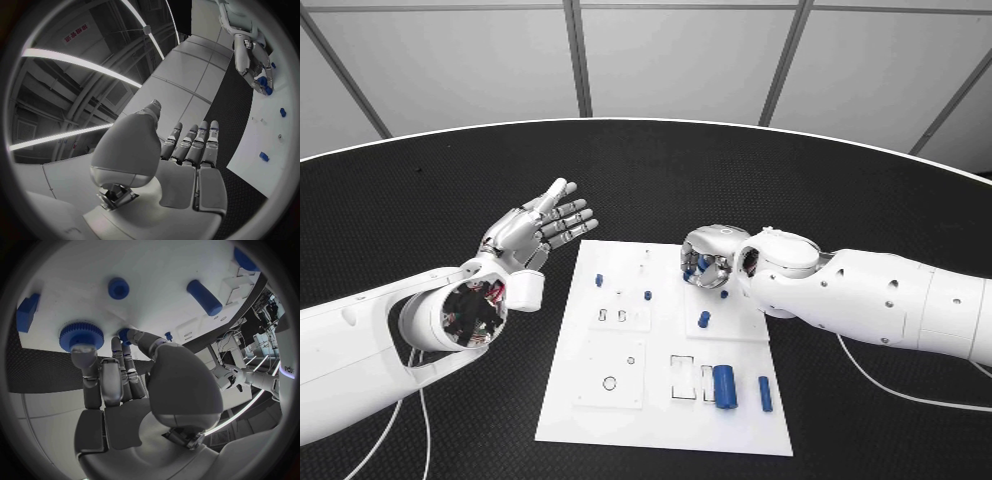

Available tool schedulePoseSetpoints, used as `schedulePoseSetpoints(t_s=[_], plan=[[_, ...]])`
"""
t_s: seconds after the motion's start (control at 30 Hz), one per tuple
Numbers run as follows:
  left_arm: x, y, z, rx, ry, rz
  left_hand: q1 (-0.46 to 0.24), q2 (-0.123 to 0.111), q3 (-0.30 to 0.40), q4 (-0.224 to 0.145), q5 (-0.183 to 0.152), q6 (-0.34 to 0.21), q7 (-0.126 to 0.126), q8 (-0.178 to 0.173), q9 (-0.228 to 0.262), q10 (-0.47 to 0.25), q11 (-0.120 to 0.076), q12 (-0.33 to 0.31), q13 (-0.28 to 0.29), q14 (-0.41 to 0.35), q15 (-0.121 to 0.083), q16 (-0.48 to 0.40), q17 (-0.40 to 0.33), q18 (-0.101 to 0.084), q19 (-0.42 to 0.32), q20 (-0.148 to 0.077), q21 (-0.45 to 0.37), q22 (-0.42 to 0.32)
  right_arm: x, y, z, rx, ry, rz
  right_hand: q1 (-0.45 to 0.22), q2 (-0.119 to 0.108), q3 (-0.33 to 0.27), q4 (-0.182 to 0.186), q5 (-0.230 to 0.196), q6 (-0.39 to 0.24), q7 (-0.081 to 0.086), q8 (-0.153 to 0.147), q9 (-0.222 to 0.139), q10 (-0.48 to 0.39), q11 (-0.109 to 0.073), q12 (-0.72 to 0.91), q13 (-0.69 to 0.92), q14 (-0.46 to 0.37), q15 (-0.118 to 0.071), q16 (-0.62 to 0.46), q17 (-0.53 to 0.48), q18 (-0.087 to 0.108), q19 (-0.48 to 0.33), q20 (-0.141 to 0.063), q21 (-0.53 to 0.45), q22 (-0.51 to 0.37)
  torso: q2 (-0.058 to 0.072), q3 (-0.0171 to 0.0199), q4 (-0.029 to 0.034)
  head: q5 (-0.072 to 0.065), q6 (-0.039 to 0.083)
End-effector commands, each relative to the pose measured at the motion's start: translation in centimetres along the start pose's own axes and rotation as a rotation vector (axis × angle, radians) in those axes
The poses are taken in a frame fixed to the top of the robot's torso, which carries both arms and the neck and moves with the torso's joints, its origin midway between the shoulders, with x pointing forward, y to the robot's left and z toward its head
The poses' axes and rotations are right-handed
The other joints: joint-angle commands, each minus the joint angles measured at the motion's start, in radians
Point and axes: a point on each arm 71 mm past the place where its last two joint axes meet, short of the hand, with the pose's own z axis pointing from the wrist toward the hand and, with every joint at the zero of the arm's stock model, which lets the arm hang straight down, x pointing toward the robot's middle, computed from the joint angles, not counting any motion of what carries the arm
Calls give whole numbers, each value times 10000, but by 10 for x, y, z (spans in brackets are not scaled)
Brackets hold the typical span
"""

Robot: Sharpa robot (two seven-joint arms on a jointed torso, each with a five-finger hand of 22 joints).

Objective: Assemble the parts on the task board

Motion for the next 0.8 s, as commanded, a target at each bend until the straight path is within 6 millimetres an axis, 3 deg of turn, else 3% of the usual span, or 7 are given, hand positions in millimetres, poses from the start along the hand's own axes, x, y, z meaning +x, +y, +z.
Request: schedulePoseSetpoints(t_s=[0.03,0.33,0.8], plan=[[0,0,0,-1,-3,3,-12,92,42,-12,55,44,1385,68,10,70,20,55,12,-55,30,7,-14,1,51,-15,59,-16,-1,0,0,-36,-171,36,123,188,134,-48,-62,152,-36,142,125,181,-45,121,59,425,-120,82,40,-189,1,-112,94,116,5,1,3,4,-23],[0,0,0,-13,-17,10,-9,95,45,-13,56,49,1384,69,11,74,19,56,11,-68,31,2,-17,2,36,-15,53,-20,-5,5,-3,-264,-699,172,140,260,136,-118,-18,359,-111,366,340,439,-140,286,181,441,-197,147,87,-221,57,-180,263,363,23,6,15,-12,-36],[-2,0,1,-3,-61,31,-2,99,50,-16,56,53,1383,70,12,70,19,54,9,-100,33,-10,-24,2,35,-15,51,-23,-24,14,3,-210,-1809,232,55,220,103,-113,92,370,-114,438,453,470,-152,309,230,456,-213,203,141,-238,77,-204,337,477,41,-33,61,12,15]])
